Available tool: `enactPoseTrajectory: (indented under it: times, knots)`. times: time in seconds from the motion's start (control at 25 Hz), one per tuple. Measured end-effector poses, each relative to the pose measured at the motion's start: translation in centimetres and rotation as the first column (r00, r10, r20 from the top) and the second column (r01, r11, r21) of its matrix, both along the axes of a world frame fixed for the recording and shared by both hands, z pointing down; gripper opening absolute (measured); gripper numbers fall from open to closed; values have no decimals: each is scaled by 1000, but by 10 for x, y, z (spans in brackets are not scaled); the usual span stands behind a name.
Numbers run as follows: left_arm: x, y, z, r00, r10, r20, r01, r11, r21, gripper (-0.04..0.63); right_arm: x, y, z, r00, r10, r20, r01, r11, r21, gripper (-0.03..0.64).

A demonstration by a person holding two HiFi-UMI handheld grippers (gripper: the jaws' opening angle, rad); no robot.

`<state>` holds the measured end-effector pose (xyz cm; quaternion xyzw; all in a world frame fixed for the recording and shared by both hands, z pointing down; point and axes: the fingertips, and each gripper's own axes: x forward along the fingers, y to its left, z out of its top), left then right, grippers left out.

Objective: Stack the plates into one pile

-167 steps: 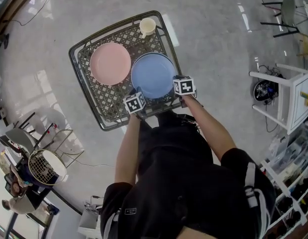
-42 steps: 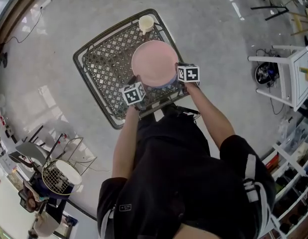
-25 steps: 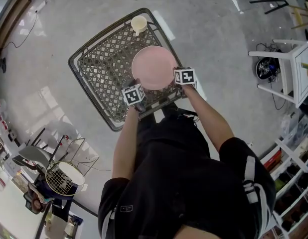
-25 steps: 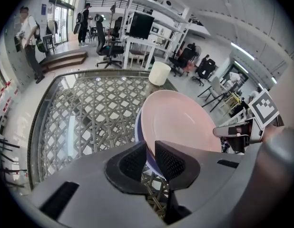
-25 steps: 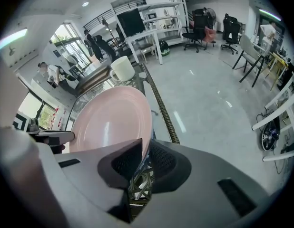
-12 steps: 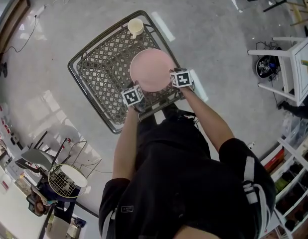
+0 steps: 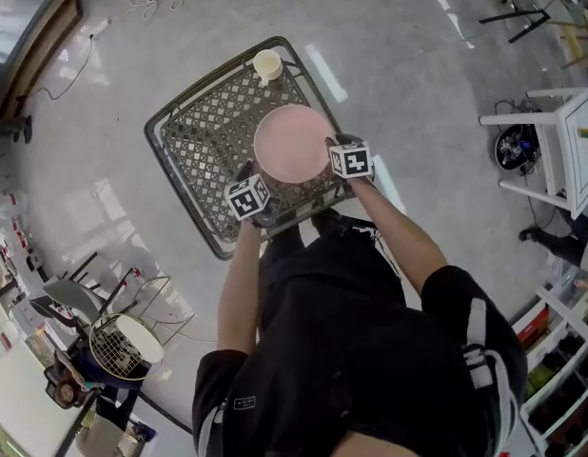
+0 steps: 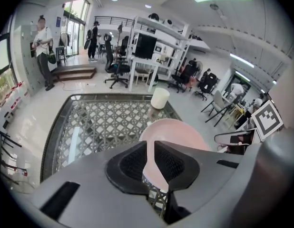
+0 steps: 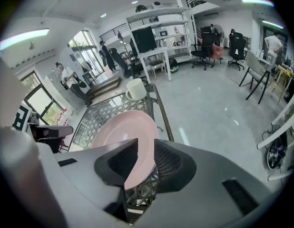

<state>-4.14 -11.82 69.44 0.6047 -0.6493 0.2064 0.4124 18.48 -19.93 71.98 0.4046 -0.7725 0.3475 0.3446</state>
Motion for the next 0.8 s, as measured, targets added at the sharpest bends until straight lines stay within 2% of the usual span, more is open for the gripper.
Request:
enactPoseTrajectory:
  times: [0.16, 0.32, 0.52, 0.8]
  knots:
    - [0, -11, -48, 1000, -4, 13, 2, 991, 136, 26, -6, -9, -41, 998, -26, 57, 20, 995, 94, 69]
    - [3, -21, -98, 1000, 10, 10, -13, 963, 270, 17, -9, -14, -88, 995, -31, 94, 12, 980, 198, 37]
    - [-5, -20, -162, 1000, 17, -8, -12, 911, 412, 15, -22, -4, -156, 989, -39, 144, -11, 944, 331, 18]
    - [-1, 2, -248, 996, 62, 60, -85, 822, 563, 15, -43, 35, -231, 979, -63, 193, -35, 884, 465, 11]
